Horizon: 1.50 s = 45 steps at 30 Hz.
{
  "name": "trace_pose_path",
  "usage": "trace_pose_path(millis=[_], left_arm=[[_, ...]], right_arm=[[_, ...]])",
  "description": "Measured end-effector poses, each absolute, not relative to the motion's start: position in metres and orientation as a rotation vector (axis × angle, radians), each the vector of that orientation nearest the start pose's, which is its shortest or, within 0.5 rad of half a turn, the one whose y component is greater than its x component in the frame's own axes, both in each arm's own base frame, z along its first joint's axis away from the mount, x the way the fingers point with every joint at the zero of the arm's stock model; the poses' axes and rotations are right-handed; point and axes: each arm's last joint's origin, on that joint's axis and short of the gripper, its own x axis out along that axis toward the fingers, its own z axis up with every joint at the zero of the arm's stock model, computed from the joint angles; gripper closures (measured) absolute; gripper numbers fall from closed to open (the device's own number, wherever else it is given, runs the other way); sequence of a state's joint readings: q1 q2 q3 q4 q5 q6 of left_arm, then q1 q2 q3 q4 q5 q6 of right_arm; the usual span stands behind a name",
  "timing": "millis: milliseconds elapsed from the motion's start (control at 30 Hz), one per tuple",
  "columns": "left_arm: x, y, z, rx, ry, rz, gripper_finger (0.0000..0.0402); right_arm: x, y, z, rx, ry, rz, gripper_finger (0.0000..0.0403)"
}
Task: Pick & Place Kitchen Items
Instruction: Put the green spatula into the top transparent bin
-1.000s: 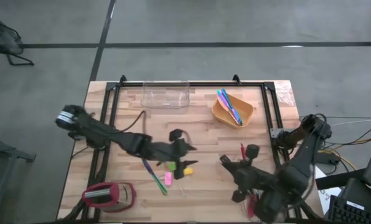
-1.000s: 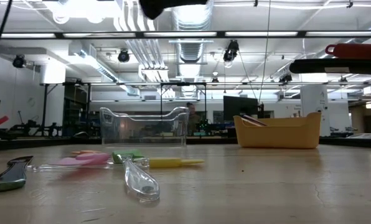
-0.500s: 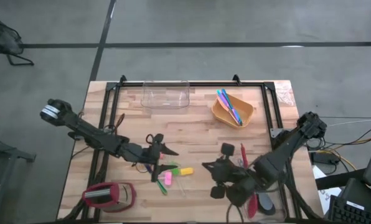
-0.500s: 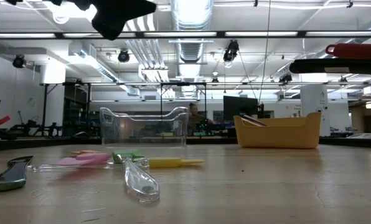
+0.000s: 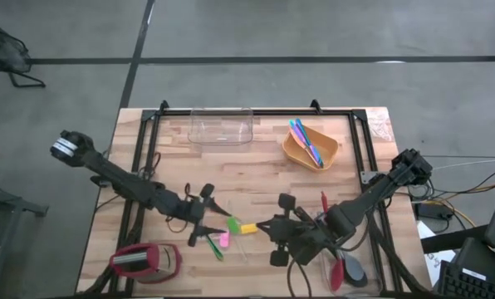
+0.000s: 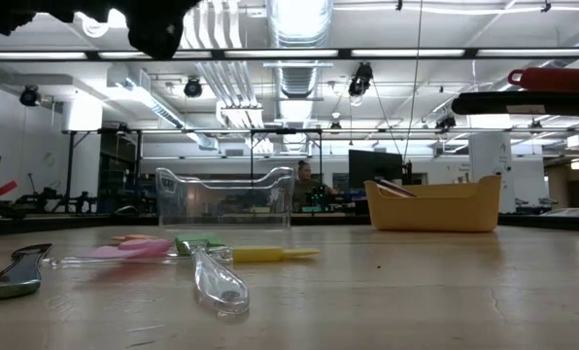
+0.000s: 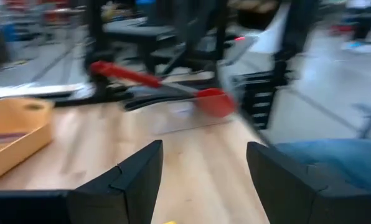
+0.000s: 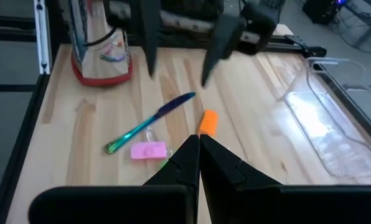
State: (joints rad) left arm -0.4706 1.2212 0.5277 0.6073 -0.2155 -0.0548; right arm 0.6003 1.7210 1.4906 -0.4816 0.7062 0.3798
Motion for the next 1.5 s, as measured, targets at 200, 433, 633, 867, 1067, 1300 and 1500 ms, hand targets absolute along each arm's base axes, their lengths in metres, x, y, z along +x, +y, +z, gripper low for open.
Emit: trace_pose_path(millis=[200,433,633,867,1067,1300,1500], left_arm=[[0.209,-0.09,0.232,-0.038,0.003,-0.299,0.0165],[0.181,-0.075,0.224,-0.05,-0.038,-0.282,0.0165],[0.169,-0.069,0.219,-0.045,-0.067,-0.289,0.0165],[0.164,-0.068,0.219,-0.017,-0.087,-0.298,0.0165],[0.157,-0.065,0.22,-0.01,-0.053,-0.311,0.0165],[0.153,-0.063,0.218,-0.001,-0.056,-0.312,0.0165],[0.15,-0.062,0.212,-0.007,-0.049,-0.314,0.0165]], right_arm=[[0.324,0.2,0.296,-0.04,0.523,-0.202,0.0394],[0.325,0.201,0.285,0.055,0.505,-0.186,0.0394],[0.334,0.207,0.269,0.128,0.535,-0.165,0.0394],[0.369,0.205,0.251,0.169,0.609,-0.136,0.0394],[0.381,0.199,0.252,0.156,0.712,-0.198,0.0394],[0.396,0.198,0.25,0.185,0.763,-0.237,0.0387],[0.417,0.202,0.239,0.156,0.845,-0.233,0.0335]])
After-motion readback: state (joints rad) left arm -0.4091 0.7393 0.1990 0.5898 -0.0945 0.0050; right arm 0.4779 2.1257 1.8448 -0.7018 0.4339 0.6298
